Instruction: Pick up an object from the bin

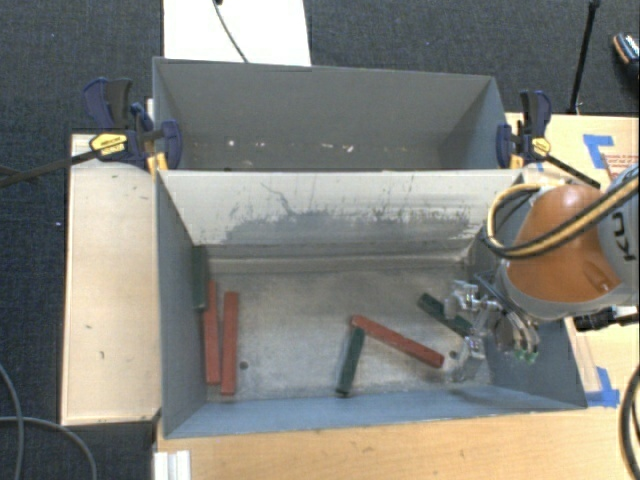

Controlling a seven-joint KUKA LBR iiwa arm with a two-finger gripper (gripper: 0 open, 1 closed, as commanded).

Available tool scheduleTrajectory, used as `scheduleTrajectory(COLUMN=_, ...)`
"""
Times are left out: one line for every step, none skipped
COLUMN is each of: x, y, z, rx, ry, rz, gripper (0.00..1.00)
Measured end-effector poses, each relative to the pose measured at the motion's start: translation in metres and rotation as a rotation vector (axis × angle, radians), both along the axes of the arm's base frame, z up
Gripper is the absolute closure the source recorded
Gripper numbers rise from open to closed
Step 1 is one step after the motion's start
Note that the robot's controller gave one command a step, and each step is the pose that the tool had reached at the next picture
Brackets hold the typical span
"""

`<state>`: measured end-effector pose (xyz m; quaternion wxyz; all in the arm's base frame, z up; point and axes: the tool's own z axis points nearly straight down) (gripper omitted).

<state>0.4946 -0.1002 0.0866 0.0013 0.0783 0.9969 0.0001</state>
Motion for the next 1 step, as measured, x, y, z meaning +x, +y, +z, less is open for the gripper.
scheduleTrajectory(x=0.0301, y=-0.0114, z=-0.0169, rx=-0.001, ry=-0.003, rz=0.003, gripper=0.0)
